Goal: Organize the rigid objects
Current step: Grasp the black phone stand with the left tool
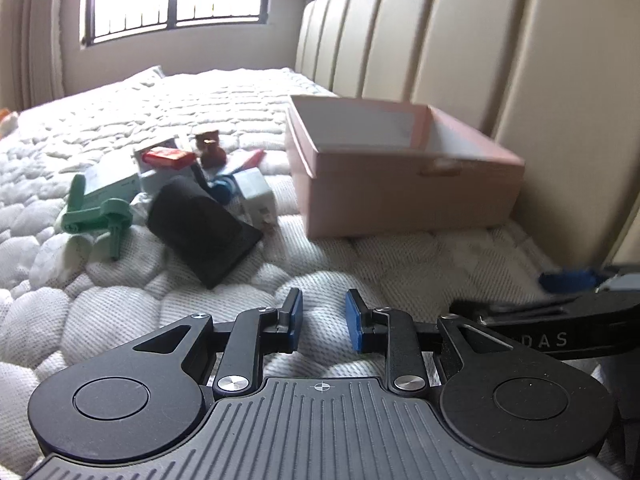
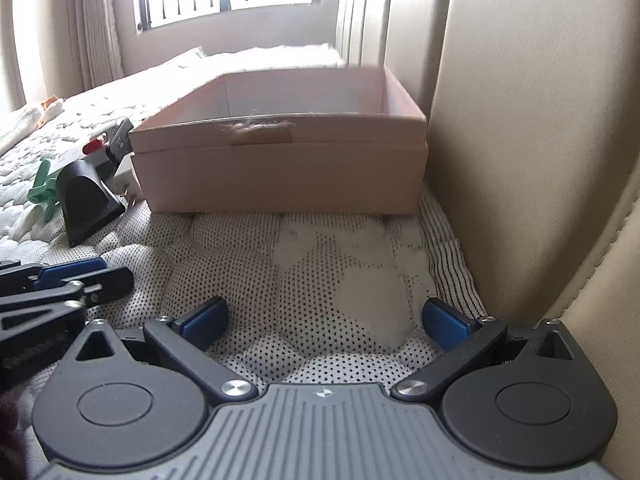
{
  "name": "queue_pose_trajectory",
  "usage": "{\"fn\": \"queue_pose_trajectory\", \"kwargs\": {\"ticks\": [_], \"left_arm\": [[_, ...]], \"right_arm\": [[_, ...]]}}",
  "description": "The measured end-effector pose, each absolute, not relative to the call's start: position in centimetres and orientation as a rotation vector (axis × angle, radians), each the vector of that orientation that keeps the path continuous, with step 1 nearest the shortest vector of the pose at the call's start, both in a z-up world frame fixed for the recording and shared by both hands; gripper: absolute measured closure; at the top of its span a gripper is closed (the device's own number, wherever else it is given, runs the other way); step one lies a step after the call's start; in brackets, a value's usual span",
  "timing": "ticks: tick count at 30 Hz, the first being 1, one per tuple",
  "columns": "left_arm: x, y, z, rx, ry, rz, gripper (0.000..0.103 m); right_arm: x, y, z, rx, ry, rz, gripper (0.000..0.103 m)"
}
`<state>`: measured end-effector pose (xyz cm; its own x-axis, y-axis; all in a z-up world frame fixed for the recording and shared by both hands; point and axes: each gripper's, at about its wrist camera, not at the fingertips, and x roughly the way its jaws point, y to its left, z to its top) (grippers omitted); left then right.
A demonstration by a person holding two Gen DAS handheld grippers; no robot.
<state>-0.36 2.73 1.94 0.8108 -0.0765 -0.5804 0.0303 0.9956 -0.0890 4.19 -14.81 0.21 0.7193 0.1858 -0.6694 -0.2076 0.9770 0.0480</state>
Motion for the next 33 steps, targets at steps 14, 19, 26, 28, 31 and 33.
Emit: {"fn": "queue_pose_trajectory", "kwargs": {"ticks": [14, 19, 26, 28, 31, 33], "left_arm": [[1.1, 13.1, 4.4, -0.447, 0.657, 0.048, 0.076], [3.1, 11.9, 3.9, -0.438, 0.669, 0.085, 0.076], [7.1, 10.5, 4.3, -0.343, 0.663, 0.173, 0.061], [8.3, 9.8, 4.1, -0.301, 0.693, 0.192, 0.05], [9.2, 9.4, 3.4, -0.277, 0.717, 0.196, 0.044], [9.6, 9.2, 2.9, -0.251, 0.725, 0.19, 0.044]], "right_arm": [[5.2, -14.7, 0.7, -0.104, 0.861, 0.285, 0.0], [4.6, -14.4, 1.3, -0.117, 0.846, 0.287, 0.0], [0.6, -14.2, 3.3, -0.141, 0.652, 0.259, 0.0], [0.4, -14.1, 3.5, -0.152, 0.658, 0.279, 0.0], [0.2, -14.5, 3.5, -0.129, 0.663, 0.323, 0.0], [-0.3, -14.6, 3.4, -0.134, 0.64, 0.322, 0.0]]}}
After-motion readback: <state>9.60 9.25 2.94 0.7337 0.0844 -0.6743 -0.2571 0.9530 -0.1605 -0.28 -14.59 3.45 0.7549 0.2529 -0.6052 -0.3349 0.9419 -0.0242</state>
